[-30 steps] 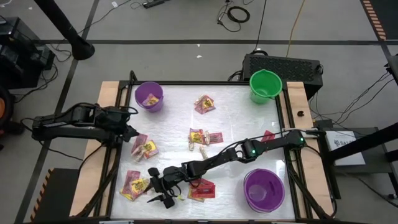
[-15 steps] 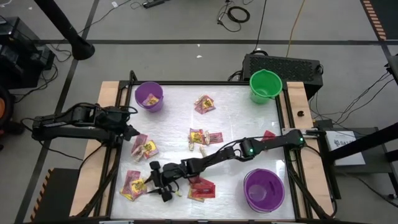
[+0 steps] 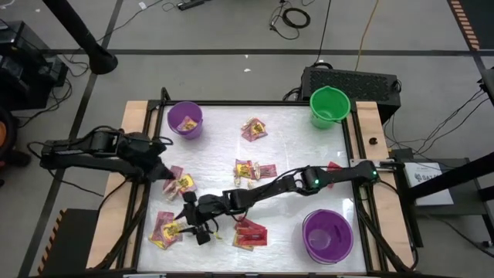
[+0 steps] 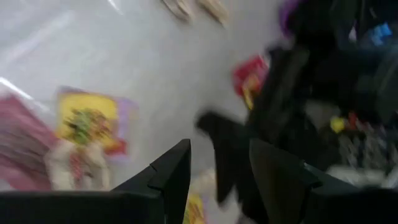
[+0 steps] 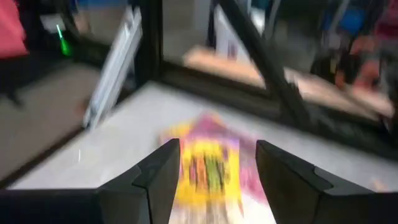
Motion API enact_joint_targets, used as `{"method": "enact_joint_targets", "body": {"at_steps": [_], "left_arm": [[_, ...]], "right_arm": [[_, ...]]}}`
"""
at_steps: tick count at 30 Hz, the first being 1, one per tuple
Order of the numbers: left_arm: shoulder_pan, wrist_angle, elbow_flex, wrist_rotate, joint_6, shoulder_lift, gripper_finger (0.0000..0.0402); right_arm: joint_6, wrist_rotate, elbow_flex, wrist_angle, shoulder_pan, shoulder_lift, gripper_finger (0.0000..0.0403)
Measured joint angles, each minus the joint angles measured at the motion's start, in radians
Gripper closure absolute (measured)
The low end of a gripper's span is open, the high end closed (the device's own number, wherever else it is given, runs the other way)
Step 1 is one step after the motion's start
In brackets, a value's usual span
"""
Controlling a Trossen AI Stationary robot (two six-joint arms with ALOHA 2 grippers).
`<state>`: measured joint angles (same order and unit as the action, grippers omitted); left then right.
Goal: Sort candy by brand, put in halloween buckets
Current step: Put the yellow candy into the top violet bucket
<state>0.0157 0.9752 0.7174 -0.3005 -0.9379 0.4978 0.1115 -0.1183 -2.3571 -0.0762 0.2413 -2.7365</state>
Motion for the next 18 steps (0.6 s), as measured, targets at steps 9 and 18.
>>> {"method": "enact_joint_targets", "body": {"at_steps": [9,18], "left_arm": [[0.259,-0.002,0.024,0.066,-0.089,0.032,0.0231],[0.631,-0.139,0.004,0.245,-0.138,0.338,0.0231]], "right_arm": [[-0.055,0.021,0.001,0.551,-0.029,0.137,0.0200],[-0.170,0.014,0.002,0.648,-0.030,0.156,0.0200]]}}
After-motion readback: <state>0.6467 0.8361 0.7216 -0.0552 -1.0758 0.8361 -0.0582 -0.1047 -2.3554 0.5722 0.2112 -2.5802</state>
